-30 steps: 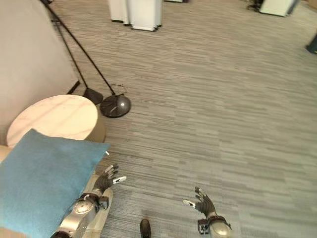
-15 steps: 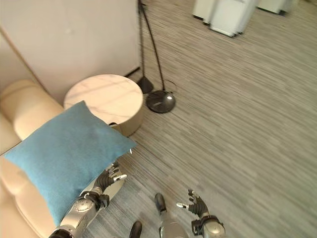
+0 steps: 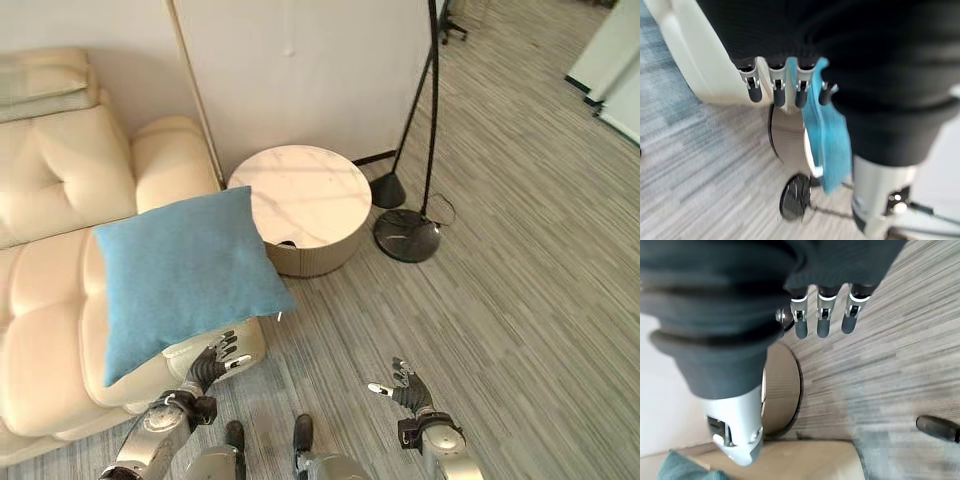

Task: Pick up all the scattered cushions and arrange them neatly on the sofa.

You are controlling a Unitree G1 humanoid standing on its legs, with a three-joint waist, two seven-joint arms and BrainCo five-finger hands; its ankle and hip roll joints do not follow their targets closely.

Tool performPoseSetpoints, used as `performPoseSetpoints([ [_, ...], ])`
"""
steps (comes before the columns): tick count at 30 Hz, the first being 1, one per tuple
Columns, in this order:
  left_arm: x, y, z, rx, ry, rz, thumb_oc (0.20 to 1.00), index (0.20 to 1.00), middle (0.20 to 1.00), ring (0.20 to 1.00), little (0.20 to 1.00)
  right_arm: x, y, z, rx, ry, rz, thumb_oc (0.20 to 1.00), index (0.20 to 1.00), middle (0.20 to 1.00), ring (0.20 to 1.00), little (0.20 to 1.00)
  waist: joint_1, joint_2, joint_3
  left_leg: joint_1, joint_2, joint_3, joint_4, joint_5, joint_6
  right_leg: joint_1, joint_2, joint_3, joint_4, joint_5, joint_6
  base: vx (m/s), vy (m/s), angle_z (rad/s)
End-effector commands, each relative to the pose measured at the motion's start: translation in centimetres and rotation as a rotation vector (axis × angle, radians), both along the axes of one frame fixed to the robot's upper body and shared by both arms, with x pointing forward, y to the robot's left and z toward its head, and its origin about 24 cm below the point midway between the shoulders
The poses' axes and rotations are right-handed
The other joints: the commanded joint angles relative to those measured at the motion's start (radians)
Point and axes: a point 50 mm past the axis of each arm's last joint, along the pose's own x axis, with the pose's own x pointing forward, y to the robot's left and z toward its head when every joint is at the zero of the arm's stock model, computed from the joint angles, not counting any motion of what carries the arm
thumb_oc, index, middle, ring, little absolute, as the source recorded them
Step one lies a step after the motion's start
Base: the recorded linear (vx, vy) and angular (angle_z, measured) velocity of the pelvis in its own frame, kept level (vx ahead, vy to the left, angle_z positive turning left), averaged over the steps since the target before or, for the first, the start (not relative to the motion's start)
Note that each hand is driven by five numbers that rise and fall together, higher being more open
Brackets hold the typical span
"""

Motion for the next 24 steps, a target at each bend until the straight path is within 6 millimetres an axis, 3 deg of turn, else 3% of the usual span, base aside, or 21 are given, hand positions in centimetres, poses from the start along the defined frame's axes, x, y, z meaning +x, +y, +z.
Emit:
performPoseSetpoints([
  [1, 0.6, 2.1, 1.3, 0.044, -0.071, 0.053, 1.000, 1.000, 1.000, 1.000, 1.000, -0.1, -0.3, 0.5, 0.009, -0.034, -0.032, 1.000, 1.000, 1.000, 1.000, 1.000, 0.002, -0.051, -0.046, 0.042, -0.062, 0.036, -0.026, 0.045, 0.026, 0.159, -0.142, 0.029, -0.077, -0.166, 0.160, 0.19, 0.121, 0.80],
  [3, -0.1, 2.2, 0.7, 0.046, -0.046, 0.054, 1.000, 1.000, 1.000, 1.000, 1.000, -0.7, 0.0, 0.2, 0.015, -0.018, -0.014, 1.000, 1.000, 1.000, 1.000, 1.000, 0.003, -0.029, -0.081, 0.078, -0.074, 0.030, -0.094, 0.091, 0.029, 0.187, -0.143, -0.008, -0.060, -0.184, 0.173, 0.29, 0.189, 0.52],
  [5, -0.3, 2.3, 0.5, 0.051, -0.038, 0.053, 1.000, 1.000, 1.000, 1.000, 1.000, -0.7, 0.1, 0.1, 0.016, -0.012, -0.012, 1.000, 1.000, 1.000, 1.000, 1.000, 0.005, -0.028, -0.090, 0.084, -0.084, 0.022, -0.093, 0.103, 0.031, 0.195, -0.150, -0.006, -0.055, -0.188, 0.176, 0.24, 0.175, 0.35],
  [8, -0.8, 2.5, 0.0, 0.059, -0.009, 0.057, 1.000, 1.000, 1.000, 1.000, 1.000, -0.5, 1.1, -0.1, 0.033, -0.007, 0.017, 1.000, 1.000, 1.000, 1.000, 1.000, 0.018, -0.041, -0.112, 0.137, -0.134, 0.015, -0.094, 0.068, 0.061, 0.200, -0.194, 0.009, 0.009, -0.179, 0.206, 0.31, 0.266, 0.17],
  [9, -0.8, 2.5, 0.0, 0.059, -0.009, 0.057, 1.000, 1.000, 1.000, 1.000, 1.000, -0.5, 1.1, -0.1, 0.032, -0.008, 0.017, 1.000, 1.000, 1.000, 1.000, 1.000, 0.019, -0.039, -0.114, 0.133, -0.132, 0.016, -0.094, 0.068, 0.061, 0.197, -0.192, 0.010, 0.008, -0.177, 0.205, 0.18, 0.216, -0.06],
  [10, -0.9, 2.7, 0.0, 0.067, -0.006, 0.063, 1.000, 1.000, 1.000, 1.000, 1.000, -0.3, 1.7, 0.0, 0.047, -0.015, 0.029, 1.000, 1.000, 1.000, 1.000, 1.000, 0.020, -0.041, -0.110, 0.171, -0.156, 0.009, -0.099, 0.042, 0.085, 0.156, -0.214, 0.028, 0.133, -0.152, 0.227, 0.09, 0.142, 0.06],
  [12, -0.8, 2.8, 0.0, 0.075, -0.009, 0.060, 1.000, 1.000, 1.000, 1.000, 1.000, -0.2, 1.9, 0.1, 0.050, -0.021, 0.036, 1.000, 1.000, 1.000, 1.000, 1.000, 0.019, -0.038, -0.107, 0.186, -0.163, 0.007, -0.100, 0.034, 0.095, 0.130, -0.218, 0.041, 0.193, -0.119, 0.237, 0.09, 0.152, 0.08],
  [15, -0.6, 2.8, 0.1, 0.088, -0.013, 0.053, 1.000, 1.000, 1.000, 1.000, 1.000, -0.2, 2.4, 0.1, 0.069, -0.026, 0.037, 1.000, 1.000, 1.000, 1.000, 1.000, -0.002, -0.028, -0.092, 0.224, -0.175, -0.016, -0.105, 0.010, 0.113, 0.056, -0.206, 0.120, 0.326, -0.051, 0.248, 0.09, 0.109, 0.28],
  [17, -0.5, 2.8, 0.3, 0.082, -0.021, 0.052, 1.000, 1.000, 1.000, 1.000, 1.000, -0.6, 2.4, -0.3, 0.074, -0.002, 0.032, 1.000, 1.000, 1.000, 1.000, 1.000, -0.014, -0.013, -0.085, 0.242, -0.175, -0.031, -0.108, 0.005, 0.114, 0.018, -0.186, 0.150, 0.299, -0.069, 0.233, 0.13, 0.056, 0.30],
  [21, -0.2, 2.7, 0.5, 0.076, -0.036, 0.048, 1.000, 1.000, 1.000, 1.000, 1.000, -0.7, 2.3, -0.5, 0.073, 0.007, 0.023, 1.000, 1.000, 1.000, 1.000, 1.000, -0.031, -0.003, -0.070, 0.258, -0.175, -0.047, -0.112, 0.002, 0.106, -0.012, -0.171, 0.144, 0.158, -0.095, 0.224, 0.10, -0.017, 0.17],
  [23, 0.0, 2.7, 0.6, 0.060, -0.045, 0.058, 1.000, 1.000, 1.000, 1.000, 1.000, -0.8, 1.7, -0.7, 0.054, 0.019, -0.005, 1.000, 1.000, 1.000, 1.000, 1.000, -0.039, -0.017, -0.067, 0.279, -0.192, -0.069, -0.107, -0.016, 0.099, -0.006, -0.182, 0.160, -0.025, -0.050, 0.236, 0.14, -0.090, 0.08],
  [24, -0.3, 2.8, 0.4, 0.054, -0.036, 0.066, 1.000, 1.000, 1.000, 1.000, 1.000, -0.9, 1.6, -0.8, 0.044, 0.023, -0.006, 1.000, 1.000, 1.000, 1.000, 1.000, -0.033, -0.022, -0.074, 0.284, -0.191, -0.068, -0.107, -0.018, 0.097, 0.006, -0.185, 0.155, -0.044, -0.039, 0.236, 0.09, -0.070, 0.21],
])
